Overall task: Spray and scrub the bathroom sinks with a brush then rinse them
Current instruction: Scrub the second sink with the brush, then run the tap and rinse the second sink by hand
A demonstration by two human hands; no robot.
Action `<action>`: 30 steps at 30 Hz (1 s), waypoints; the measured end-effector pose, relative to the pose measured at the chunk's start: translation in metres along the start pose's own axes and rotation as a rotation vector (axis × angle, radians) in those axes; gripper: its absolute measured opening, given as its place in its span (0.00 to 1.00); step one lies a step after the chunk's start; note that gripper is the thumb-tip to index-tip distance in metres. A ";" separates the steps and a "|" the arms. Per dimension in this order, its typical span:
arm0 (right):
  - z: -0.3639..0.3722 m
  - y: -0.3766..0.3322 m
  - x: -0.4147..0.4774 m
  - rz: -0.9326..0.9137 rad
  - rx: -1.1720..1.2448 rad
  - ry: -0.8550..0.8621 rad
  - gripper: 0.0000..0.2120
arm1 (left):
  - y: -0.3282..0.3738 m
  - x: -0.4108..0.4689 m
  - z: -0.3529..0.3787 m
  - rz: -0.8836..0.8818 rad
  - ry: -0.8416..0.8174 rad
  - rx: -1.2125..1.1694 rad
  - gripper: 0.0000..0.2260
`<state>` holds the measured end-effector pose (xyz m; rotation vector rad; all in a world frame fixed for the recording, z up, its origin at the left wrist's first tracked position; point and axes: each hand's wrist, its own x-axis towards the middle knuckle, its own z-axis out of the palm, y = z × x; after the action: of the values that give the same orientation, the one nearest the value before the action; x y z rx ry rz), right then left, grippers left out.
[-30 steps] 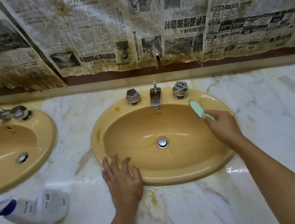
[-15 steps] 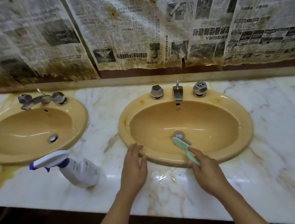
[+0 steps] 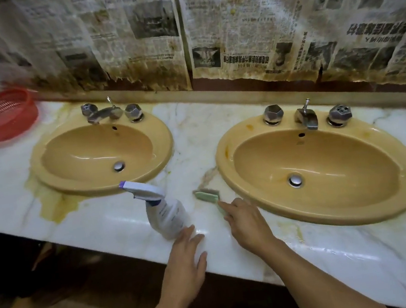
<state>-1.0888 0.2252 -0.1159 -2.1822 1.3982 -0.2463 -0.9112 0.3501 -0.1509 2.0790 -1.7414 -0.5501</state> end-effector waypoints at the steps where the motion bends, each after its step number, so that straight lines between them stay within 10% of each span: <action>1: 0.006 -0.003 0.003 -0.005 -0.022 -0.004 0.22 | -0.002 0.000 -0.001 0.010 -0.005 -0.004 0.19; 12: 0.005 0.000 0.024 -0.126 0.008 -0.044 0.22 | -0.006 0.005 0.004 0.065 0.046 -0.078 0.17; 23: -0.123 0.114 0.017 0.117 0.215 0.385 0.19 | 0.073 0.088 0.024 0.284 0.179 -0.144 0.17; 27: -0.187 0.170 0.021 0.341 0.198 0.450 0.18 | 0.106 0.154 0.033 0.396 0.054 -0.022 0.12; 30: -0.226 0.208 0.037 0.523 0.234 0.472 0.20 | 0.125 0.196 0.041 0.353 -0.292 0.253 0.28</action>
<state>-1.3317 0.0497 -0.0398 -1.5552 2.0207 -0.7171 -1.0065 0.1349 -0.1321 1.8477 -2.3932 -0.5717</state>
